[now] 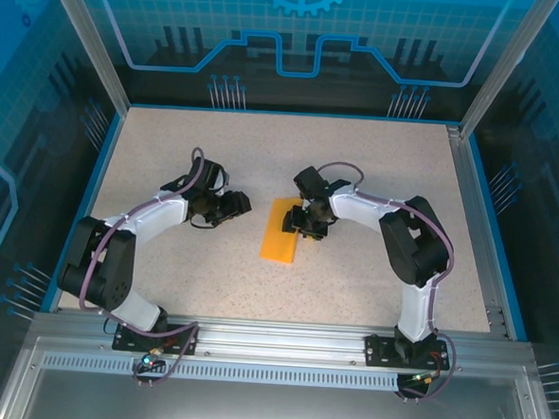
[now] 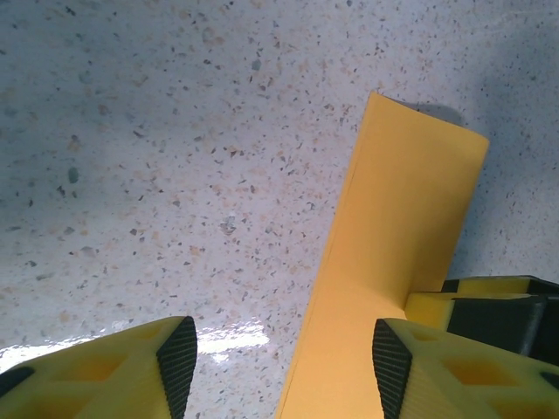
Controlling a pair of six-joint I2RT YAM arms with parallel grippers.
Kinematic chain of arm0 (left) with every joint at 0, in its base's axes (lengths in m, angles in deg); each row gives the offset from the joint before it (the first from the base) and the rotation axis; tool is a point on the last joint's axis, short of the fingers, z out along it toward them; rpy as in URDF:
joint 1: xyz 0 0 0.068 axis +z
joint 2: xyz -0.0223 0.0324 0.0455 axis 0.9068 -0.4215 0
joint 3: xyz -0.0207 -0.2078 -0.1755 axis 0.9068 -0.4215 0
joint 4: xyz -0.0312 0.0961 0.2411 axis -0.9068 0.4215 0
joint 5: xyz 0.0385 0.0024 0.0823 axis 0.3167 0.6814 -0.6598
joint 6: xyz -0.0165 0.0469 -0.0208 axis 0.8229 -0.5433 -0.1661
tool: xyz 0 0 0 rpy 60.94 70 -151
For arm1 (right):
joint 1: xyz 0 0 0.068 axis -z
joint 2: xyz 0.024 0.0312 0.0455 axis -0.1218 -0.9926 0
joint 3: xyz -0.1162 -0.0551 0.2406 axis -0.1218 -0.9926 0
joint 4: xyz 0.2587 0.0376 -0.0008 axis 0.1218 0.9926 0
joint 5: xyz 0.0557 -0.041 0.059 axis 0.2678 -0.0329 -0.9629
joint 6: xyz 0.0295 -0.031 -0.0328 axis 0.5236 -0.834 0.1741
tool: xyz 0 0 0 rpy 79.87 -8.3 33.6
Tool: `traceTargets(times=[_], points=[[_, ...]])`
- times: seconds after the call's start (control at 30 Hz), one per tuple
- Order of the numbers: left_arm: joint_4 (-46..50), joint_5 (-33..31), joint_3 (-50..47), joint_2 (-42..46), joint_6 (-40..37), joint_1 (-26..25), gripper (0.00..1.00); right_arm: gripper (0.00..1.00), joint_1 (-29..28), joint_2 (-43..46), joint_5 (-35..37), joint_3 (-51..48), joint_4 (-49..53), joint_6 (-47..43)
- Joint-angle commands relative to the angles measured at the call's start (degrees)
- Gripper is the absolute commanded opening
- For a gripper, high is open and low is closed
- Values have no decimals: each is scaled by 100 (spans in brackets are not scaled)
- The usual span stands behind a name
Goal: Fold a paper plane with a square sheet of paper (pick it up from the middle)
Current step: First fold in half a square sheet of paper at the center of the table, then hold the square sheet of paper at the center of the table.
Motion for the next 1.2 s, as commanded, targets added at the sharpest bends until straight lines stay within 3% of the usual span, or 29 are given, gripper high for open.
traceTargets(times=[0.0, 0.9, 1.07, 1.17], points=[[166, -53, -90, 89, -51, 43, 58, 58, -48, -290, 184, 152, 487, -80], [-2, 511, -48, -214, -198, 43, 54, 61, -61, -861, 283, 645, 1083, -98], [-145, 786, -50, -226, -260, 31, 47, 62, -59, -889, 291, 640, 1104, -102], [-202, 978, 10, -294, -298, -6, 38, 62, -61, -898, 288, 638, 1109, -98]])
